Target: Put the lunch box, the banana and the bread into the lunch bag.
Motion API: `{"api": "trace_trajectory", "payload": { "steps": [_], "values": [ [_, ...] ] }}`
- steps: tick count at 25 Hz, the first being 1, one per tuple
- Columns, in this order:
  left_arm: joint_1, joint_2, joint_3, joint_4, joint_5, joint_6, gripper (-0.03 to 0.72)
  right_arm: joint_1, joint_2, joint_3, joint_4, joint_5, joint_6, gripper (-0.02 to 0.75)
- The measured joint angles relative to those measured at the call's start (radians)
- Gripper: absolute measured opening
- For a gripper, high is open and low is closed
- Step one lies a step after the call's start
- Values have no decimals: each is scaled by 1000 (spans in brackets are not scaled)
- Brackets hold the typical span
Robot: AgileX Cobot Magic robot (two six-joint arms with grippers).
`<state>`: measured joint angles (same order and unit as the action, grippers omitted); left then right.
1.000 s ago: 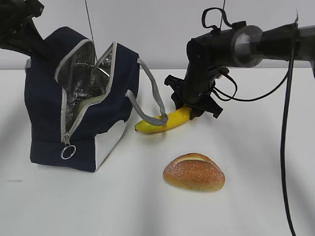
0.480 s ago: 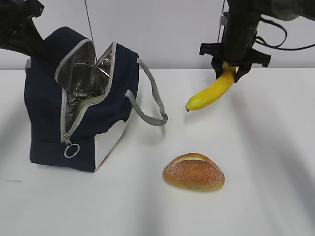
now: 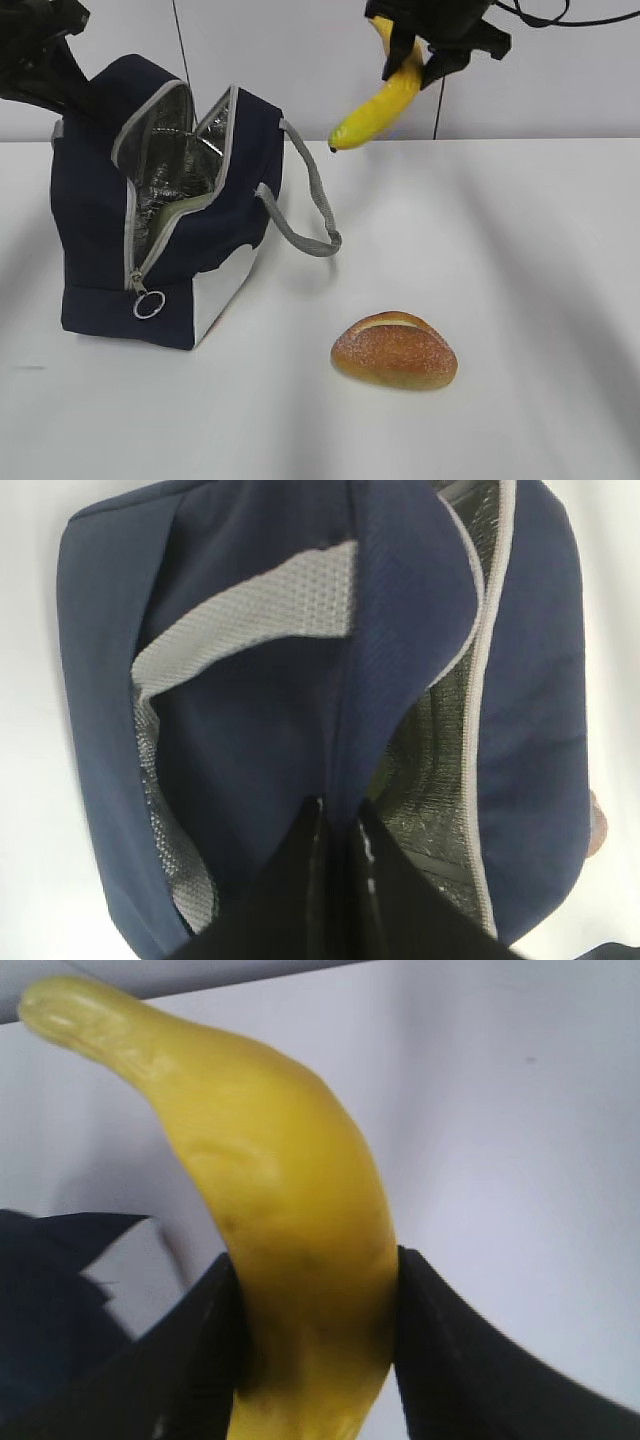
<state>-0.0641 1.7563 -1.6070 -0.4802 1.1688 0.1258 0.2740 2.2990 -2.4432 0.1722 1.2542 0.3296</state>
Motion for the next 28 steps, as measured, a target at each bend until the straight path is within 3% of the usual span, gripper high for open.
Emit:
{"api": "trace_trajectory", "payload": {
  "steps": [4, 9, 17, 28],
  "values": [
    [0, 0, 0, 0, 0, 0, -15, 13, -10, -67, 184, 2, -62, 344],
    [0, 0, 0, -11, 0, 0, -15, 91, -18, -88, 264, 4, -129, 344],
    [0, 0, 0, -37, 0, 0, -15, 245, 9, -90, 259, 6, -162, 344],
    [12, 0, 0, -92, 0, 0, -15, 278, 126, -90, 179, 6, -155, 366]
  ]
}}
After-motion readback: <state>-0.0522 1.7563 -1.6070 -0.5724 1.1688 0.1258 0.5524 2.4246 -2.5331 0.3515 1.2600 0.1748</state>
